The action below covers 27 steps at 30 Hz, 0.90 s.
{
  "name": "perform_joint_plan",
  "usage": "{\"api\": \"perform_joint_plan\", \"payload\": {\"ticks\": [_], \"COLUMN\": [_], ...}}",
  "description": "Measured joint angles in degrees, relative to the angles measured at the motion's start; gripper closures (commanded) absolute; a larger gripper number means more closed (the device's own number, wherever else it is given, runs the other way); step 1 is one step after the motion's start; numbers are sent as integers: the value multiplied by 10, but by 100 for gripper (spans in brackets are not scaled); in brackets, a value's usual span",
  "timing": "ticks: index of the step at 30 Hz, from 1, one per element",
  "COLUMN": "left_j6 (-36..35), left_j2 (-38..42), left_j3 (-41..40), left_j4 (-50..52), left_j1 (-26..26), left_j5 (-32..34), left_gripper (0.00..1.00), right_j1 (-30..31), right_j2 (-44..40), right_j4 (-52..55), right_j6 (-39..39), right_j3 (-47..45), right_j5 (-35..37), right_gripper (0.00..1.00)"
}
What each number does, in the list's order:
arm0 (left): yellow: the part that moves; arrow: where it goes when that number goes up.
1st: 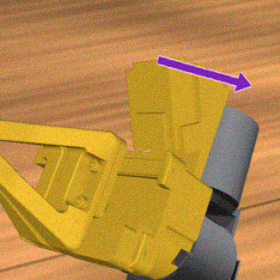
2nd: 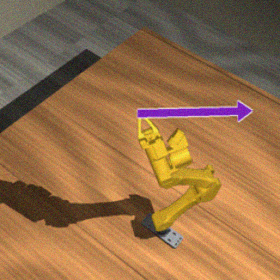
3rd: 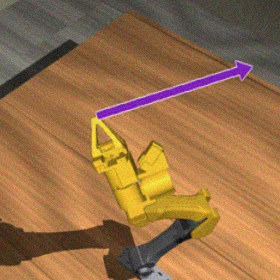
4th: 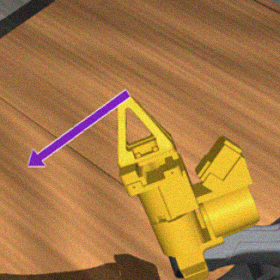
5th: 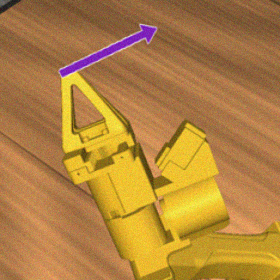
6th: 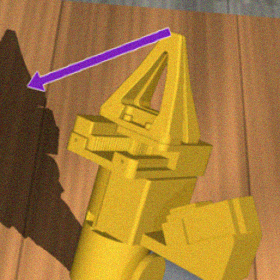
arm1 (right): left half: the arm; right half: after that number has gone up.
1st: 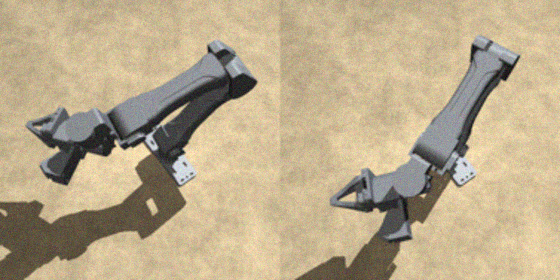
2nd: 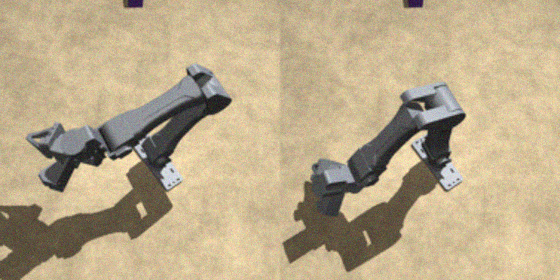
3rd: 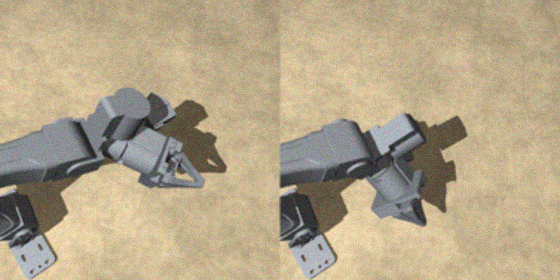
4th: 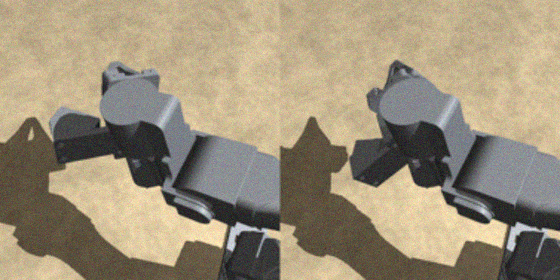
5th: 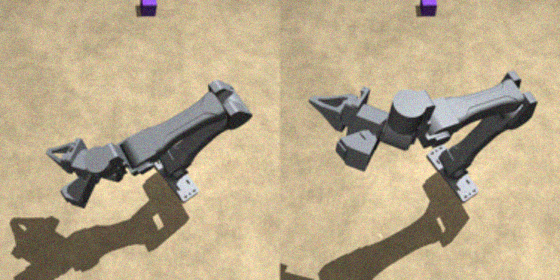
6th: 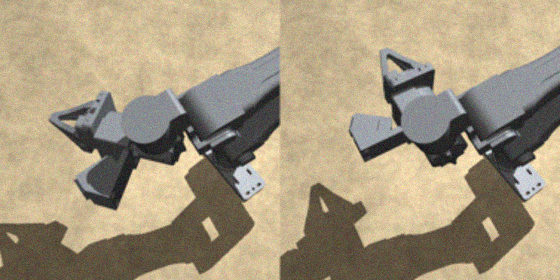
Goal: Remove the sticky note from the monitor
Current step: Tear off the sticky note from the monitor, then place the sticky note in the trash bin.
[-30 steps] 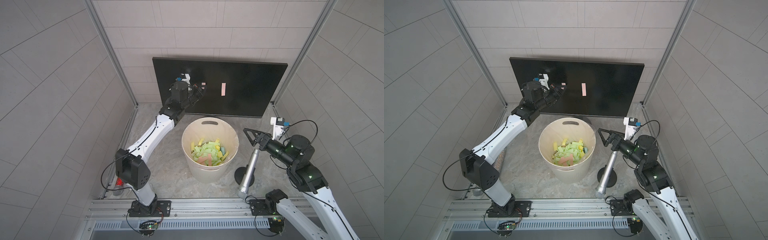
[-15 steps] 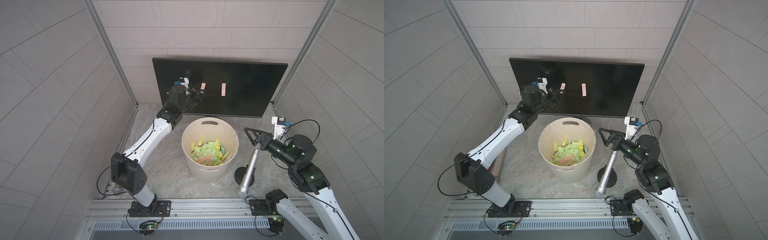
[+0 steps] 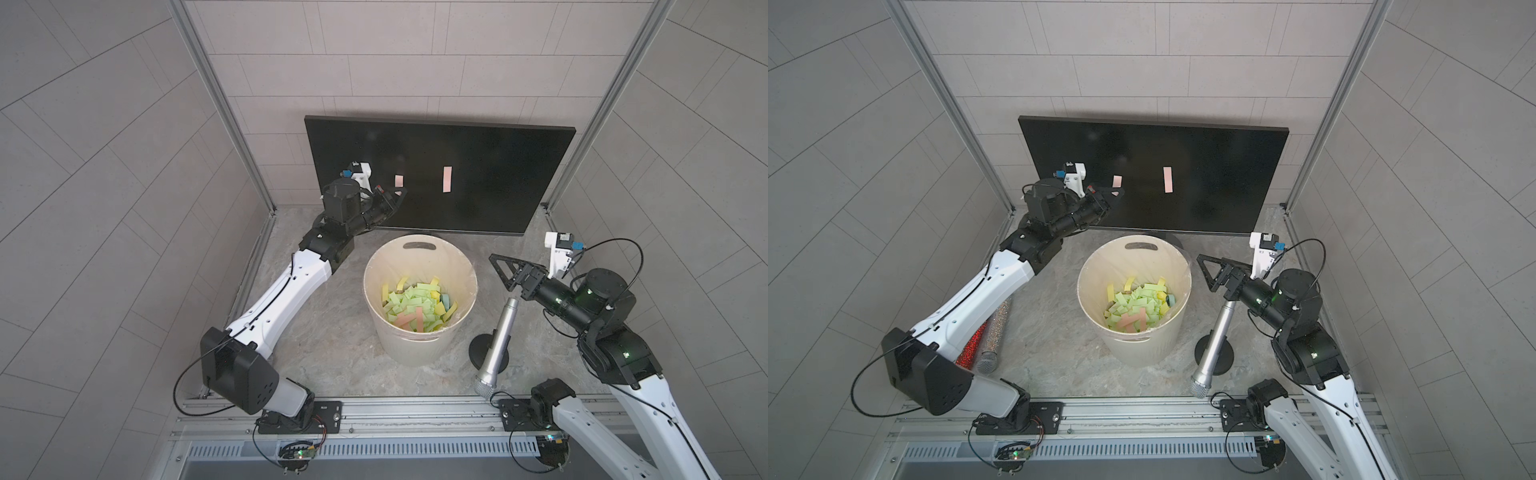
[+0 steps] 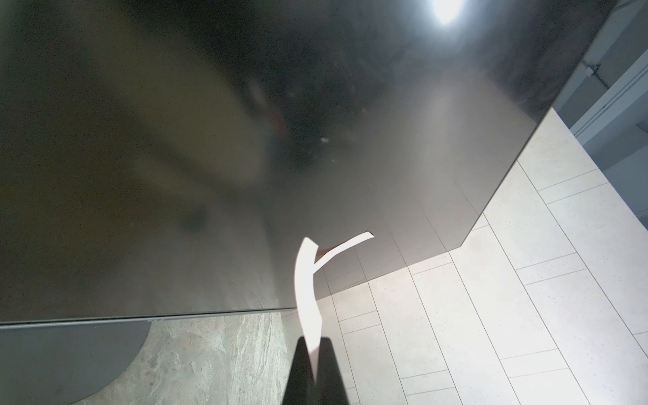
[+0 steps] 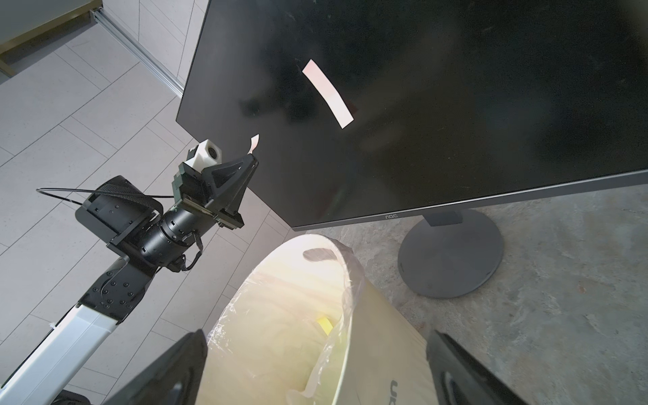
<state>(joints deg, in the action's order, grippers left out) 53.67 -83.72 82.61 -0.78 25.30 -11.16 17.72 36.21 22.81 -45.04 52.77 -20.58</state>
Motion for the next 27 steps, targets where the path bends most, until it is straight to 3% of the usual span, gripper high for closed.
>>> {"api": "perform_joint_plan", "payload": {"ticks": [9,27], "left_j6": [0,-42], "left_j2": [73,167], "left_j3": [-60,-135], "left_j4": [10,75], "left_j1": [26,165], "left_j5": [-13,28], "left_gripper": [100,99], "right_j1": [0,0], "right_j2": [1,23], "right_j4": [0,-3], "right_j6": [0,-7], "right_j3": [0,1], "right_j5": [0,0], "right_gripper": [0,0]}}
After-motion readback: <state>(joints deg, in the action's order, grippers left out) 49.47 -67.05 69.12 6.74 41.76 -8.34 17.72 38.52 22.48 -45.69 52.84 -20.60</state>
